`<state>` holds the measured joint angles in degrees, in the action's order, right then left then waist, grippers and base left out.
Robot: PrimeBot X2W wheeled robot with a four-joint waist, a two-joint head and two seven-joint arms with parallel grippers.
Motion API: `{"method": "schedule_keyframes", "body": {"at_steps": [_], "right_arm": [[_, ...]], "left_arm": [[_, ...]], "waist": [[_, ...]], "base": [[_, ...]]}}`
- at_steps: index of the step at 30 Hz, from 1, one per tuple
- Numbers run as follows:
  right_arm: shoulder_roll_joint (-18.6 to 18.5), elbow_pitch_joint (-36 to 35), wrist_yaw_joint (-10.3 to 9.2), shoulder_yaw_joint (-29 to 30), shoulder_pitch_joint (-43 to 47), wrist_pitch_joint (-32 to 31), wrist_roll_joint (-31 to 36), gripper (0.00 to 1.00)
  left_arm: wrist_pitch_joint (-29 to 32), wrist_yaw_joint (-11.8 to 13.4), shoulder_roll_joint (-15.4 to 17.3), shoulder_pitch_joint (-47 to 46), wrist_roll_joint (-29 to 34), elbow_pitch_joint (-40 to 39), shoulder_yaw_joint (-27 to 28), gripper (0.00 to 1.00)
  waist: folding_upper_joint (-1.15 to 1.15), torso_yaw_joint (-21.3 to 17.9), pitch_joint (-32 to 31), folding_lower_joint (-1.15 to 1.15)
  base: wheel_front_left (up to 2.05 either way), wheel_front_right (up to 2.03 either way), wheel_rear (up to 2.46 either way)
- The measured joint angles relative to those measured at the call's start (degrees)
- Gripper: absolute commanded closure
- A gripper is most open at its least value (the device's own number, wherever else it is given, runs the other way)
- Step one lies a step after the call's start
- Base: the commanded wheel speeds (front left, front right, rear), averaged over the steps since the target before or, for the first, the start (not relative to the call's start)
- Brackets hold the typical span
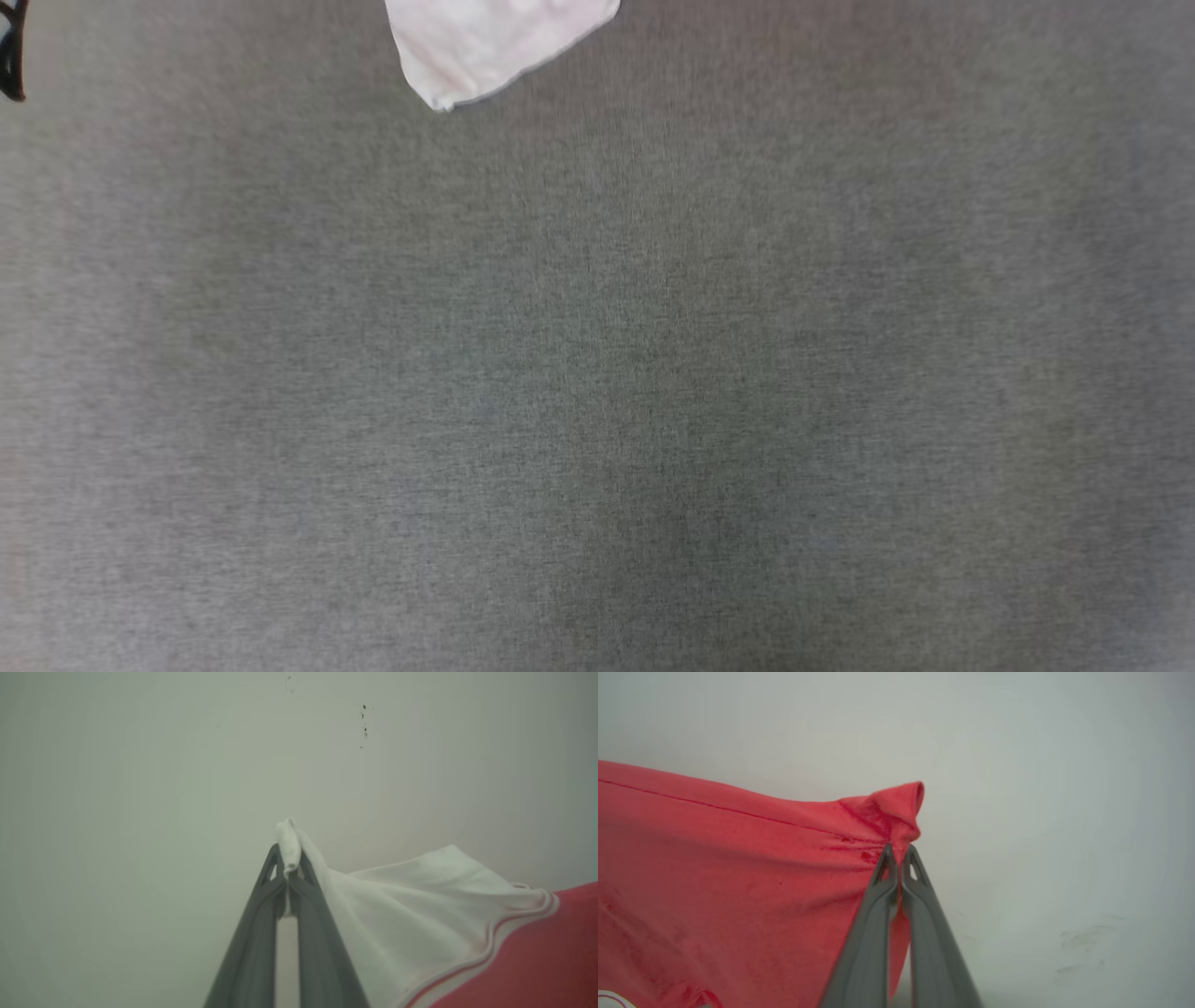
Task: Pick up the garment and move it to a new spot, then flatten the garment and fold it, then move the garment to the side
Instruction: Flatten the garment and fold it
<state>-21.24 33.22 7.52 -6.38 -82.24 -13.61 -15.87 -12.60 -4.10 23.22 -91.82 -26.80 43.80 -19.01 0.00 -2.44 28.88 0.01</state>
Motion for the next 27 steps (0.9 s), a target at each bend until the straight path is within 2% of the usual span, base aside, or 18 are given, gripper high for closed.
{"method": "schedule_keyframes", "body": {"at_steps": [3, 14, 21, 27], "right_arm": [[0.6, 2.0, 0.00, -0.8, -2.1, 0.9, 0.2, 1.00], [2.7, 9.2, 0.00, -4.2, -3.7, 3.9, -1.4, 1.00], [3.5, 13.9, -0.01, -8.1, -1.5, 5.8, -4.6, 1.00], [3.3, 14.8, -0.01, -12.3, 7.5, 7.2, -9.0, 1.00]], "left_arm": [[-0.5, -0.2, -0.1, -0.4, -0.2, 1.2, 0.0, 1.00], [-1.2, -1.3, -1.5, 0.1, -1.6, 6.6, -0.6, 1.00], [-2.0, -2.2, -2.1, 5.2, -3.2, 10.5, -0.5, 1.00], [-2.3, -2.8, -2.8, 15.9, -4.9, 11.0, 0.2, 1.00]], "waist": [[0.00, -0.1, 3.6, 0.00], [0.00, 0.3, 8.6, 0.00], [0.00, 0.7, 6.8, 0.00], [0.00, 1.2, 3.0, 0.00]], "base": [[0.00, 0.00, 0.00], [0.00, 0.00, 0.00], [0.00, 0.00, 0.00], [0.00, 0.00, 0.00]]}}
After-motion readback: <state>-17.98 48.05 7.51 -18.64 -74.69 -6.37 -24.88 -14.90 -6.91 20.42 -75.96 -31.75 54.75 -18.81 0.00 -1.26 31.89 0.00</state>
